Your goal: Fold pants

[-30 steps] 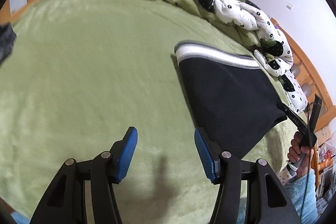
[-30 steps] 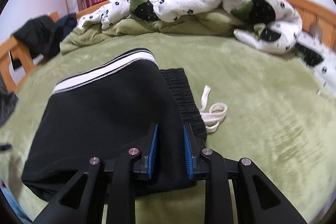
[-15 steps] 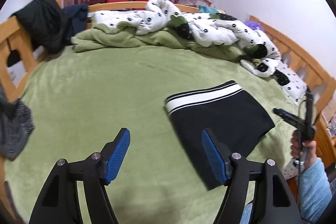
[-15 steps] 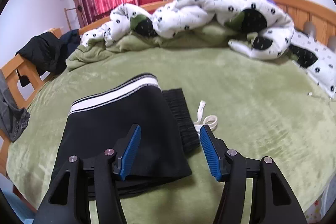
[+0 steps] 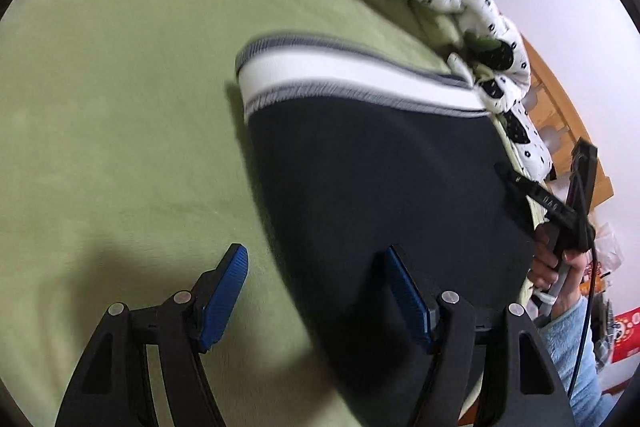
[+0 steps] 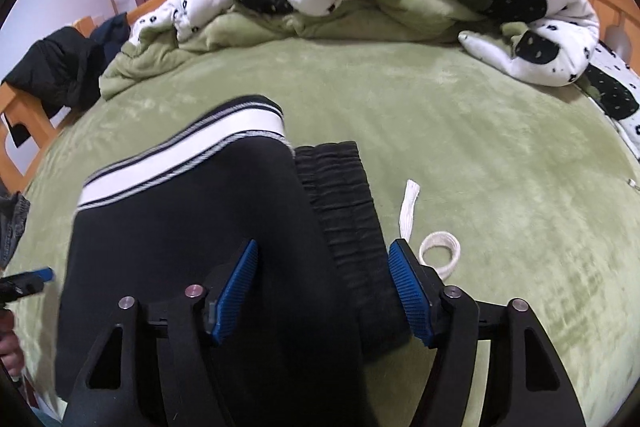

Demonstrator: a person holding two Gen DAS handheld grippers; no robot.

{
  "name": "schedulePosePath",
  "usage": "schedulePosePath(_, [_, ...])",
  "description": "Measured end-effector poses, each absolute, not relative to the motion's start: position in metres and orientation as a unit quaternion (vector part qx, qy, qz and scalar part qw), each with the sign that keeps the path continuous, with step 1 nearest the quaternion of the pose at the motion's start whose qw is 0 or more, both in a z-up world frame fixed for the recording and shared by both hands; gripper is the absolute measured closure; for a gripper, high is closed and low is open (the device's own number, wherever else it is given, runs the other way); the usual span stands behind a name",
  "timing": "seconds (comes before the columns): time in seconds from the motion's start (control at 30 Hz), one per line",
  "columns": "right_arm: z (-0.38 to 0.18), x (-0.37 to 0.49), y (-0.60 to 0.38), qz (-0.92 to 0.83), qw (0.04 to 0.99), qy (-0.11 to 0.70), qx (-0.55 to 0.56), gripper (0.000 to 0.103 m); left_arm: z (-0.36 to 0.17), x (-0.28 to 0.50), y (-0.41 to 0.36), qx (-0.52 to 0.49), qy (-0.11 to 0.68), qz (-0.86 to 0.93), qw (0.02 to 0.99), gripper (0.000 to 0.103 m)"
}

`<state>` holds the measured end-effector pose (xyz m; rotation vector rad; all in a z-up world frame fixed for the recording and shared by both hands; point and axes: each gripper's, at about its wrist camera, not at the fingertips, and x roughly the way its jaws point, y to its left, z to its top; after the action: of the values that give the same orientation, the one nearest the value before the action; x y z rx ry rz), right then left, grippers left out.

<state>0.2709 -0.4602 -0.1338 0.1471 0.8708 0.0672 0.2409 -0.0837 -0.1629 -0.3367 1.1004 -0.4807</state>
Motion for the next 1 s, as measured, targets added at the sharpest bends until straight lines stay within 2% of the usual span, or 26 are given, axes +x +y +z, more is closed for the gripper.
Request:
schedulePosePath(0.23, [-0.16,0.291,-0.471,0.05,0.89,0.446,0.082,0.034,-0.181,0.246,-0.09,-0.204,0.476,-0.271,0.812,0.035])
schedulePosePath(0.3, [-0.166,0.296,-0.471,0.052,0.888,0.446,0.101,0.034,-0.18,0.249,-0.097,-0.198,0.472,-0.272,0.815,0.039])
schedulePosePath(0.37, [-0.17,0.297,-0.472,0.059,0.884,0.447,0.123,0.036,-0.177,0.249,-0.1,-0.206,0.472,-0.266,0.815,0.053])
schedulePosePath(0.43, [-0.169,0.295,-0.474,0.072,0.879,0.45,0.139,0.041,-0.169,0.252,-0.095,-0.213,0.465,-0.267,0.817,0.085])
schedulePosePath(0.5, [-0.162,0.289,-0.473,0.082,0.877,0.453,0.141,0.05,-0.155,0.253,-0.09,-0.218,0.453,-0.275,0.82,0.091])
schedulePosePath(0.57, [-0.147,0.278,-0.466,0.08,0.886,0.439,0.129,0.071,-0.138,0.251,-0.085,-0.223,0.443,-0.274,0.824,0.093])
schedulePosePath(0.63, [-0.128,0.266,-0.459,0.086,0.892,0.419,0.147,0.077,-0.122,0.249,-0.078,-0.225,0.439,-0.279,0.824,0.094])
schedulePosePath(0.83, [-0.079,0.23,-0.394,0.141,0.899,0.37,0.187,0.081,-0.07,0.24,-0.008,-0.21,0.407,-0.233,0.858,0.094])
schedulePosePath(1.0, [-0.097,0.228,-0.32,0.214,0.877,0.363,0.23,0.084,-0.076,0.235,0.068,-0.179,0.443,-0.155,0.865,0.092])
